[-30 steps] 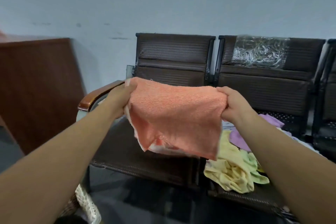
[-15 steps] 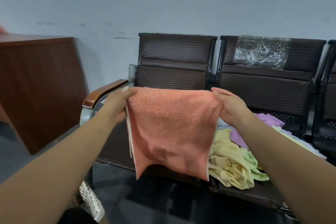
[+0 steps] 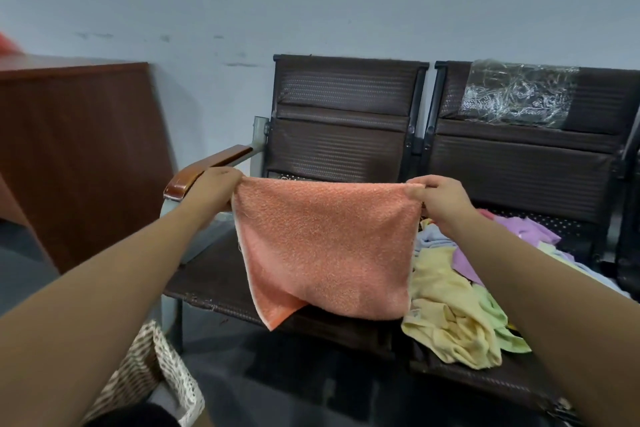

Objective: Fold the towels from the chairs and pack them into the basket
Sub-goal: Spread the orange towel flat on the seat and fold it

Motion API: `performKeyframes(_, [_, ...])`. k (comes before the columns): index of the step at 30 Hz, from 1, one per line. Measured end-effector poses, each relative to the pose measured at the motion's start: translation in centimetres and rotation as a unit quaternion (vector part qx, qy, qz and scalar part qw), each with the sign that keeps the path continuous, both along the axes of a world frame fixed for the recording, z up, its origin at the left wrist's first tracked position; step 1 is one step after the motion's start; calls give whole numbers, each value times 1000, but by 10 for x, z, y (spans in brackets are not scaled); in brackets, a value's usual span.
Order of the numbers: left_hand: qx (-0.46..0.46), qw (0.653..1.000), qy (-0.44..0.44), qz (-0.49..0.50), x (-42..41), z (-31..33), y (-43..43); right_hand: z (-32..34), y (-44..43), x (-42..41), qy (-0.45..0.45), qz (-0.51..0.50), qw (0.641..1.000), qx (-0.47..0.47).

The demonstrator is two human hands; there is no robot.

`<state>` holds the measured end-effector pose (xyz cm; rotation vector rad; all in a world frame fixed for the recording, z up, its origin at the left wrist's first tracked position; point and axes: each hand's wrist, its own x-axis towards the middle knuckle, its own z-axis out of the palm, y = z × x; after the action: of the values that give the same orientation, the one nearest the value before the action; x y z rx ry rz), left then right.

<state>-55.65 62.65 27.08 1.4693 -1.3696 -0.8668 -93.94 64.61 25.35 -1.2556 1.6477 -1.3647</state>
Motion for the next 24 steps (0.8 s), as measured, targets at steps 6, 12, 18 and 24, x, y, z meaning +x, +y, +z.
performKeyframes(6, [-21, 989, -149, 7, 14, -8, -39, -7, -46, 3, 131, -16, 990, 45])
performKeyframes(12, [-97, 938, -328, 61, 5, 19, -90, 18, -111, 16, 181, -59, 981, -24])
performKeyframes(18, [-219, 954, -162, 130, 3, 55, -112, 65, -138, 26, 103, -90, 978, -158])
performKeyframes(24, [-179, 963, -176, 100, 15, 26, -91, 27, -112, 17, 87, -56, 987, -126])
